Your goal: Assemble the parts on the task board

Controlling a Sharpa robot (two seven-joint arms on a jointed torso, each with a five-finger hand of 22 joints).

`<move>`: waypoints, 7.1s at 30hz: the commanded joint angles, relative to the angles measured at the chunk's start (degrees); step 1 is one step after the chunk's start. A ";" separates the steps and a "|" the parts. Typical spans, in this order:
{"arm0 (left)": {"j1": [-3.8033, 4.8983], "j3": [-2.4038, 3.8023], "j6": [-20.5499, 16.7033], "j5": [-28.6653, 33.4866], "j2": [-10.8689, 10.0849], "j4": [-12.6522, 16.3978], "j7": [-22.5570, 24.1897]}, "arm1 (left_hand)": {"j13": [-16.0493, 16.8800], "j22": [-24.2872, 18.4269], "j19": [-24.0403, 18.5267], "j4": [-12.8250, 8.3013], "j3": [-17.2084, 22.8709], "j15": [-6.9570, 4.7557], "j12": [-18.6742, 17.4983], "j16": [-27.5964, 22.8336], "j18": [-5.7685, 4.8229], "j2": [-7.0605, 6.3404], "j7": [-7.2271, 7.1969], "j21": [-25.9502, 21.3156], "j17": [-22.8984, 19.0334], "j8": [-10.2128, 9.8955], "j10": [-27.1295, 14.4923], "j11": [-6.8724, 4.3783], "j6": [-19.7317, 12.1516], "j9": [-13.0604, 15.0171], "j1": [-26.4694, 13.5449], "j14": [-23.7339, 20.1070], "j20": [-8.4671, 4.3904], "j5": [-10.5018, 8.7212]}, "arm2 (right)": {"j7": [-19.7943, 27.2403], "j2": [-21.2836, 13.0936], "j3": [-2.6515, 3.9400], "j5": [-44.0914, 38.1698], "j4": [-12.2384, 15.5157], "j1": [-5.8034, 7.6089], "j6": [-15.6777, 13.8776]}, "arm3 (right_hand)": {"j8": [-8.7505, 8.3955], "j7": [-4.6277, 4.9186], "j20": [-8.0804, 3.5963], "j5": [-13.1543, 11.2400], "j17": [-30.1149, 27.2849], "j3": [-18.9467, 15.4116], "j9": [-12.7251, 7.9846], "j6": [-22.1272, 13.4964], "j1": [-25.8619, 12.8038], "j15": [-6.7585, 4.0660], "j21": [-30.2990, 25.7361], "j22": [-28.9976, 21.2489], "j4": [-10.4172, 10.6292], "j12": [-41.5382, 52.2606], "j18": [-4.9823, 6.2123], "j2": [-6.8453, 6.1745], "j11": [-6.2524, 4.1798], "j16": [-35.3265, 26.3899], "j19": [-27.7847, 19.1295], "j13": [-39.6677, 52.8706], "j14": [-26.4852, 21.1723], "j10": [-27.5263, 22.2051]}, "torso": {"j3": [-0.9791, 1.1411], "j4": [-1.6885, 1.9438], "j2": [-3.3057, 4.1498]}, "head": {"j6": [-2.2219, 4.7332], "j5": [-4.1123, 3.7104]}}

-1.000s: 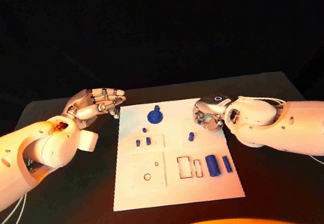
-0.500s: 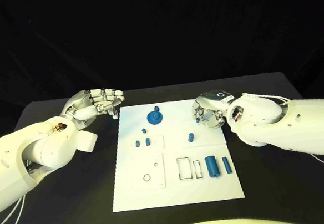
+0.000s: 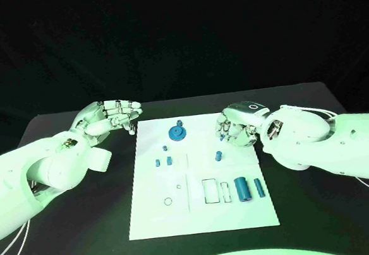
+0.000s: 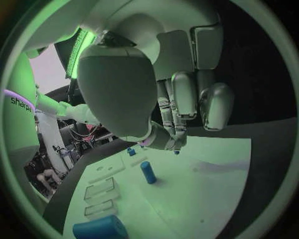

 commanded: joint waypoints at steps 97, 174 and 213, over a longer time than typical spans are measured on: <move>0.04 0.04 0.83 -0.95 2.01 -0.93 -0.39 | 0.17 0.03 -0.50 -0.59 -0.45 0.10 1.40 0.40 0.90 0.42 1.19 -0.05 -0.25 1.14 -1.52 0.20 -0.88 0.27 -0.14 -0.62 0.25 0.19 | 0.49 15.19 -0.72 -0.75 -1.08 -7.67 2.79 | -0.12 0.21 -0.02 0.15 -0.70 0.78 0.26 -0.02 -1.50 -0.33 -0.63 2.31 -0.32 -0.81 -0.46 0.15 -2.23 -0.13 -0.24 0.12 1.55 2.67 | -0.01 0.03 0.04 | -3.15 6.83; 0.04 0.02 2.38 -1.39 1.59 -0.95 -1.44 | 0.17 0.00 -0.59 -0.55 -0.58 0.17 1.88 0.48 0.91 0.49 1.25 -0.08 -0.39 1.54 -2.25 0.28 -1.29 0.34 -0.28 -0.73 0.33 0.19 | -0.34 0.31 -0.22 5.29 2.16 -0.59 8.40 | -11.11 -0.07 4.96 1.09 -12.24 -39.06 0.24 -13.66 9.10 4.76 -20.09 -5.73 17.97 9.22 2.52 0.24 3.13 -2.90 -9.57 0.51 -6.45 -27.73 | -0.06 -0.02 -0.01 | -1.80 5.03; 0.04 -0.01 3.78 -1.65 1.64 -1.11 -2.77 | 0.21 -0.04 -0.60 -0.33 -0.64 0.22 2.33 0.61 0.90 0.71 1.28 -0.11 -0.47 1.84 -2.50 0.31 -1.53 0.38 -0.51 -0.71 0.40 0.21 | -1.22 2.52 -0.47 4.54 0.26 -1.22 8.51 | -10.50 2.02 2.48 0.46 -8.95 -12.20 0.66 -4.01 5.88 2.23 -6.25 2.98 16.73 11.03 0.04 -1.23 0.52 0.06 -1.04 -3.14 -1.28 -15.14 | -0.01 -0.07 -0.01 | -1.88 5.02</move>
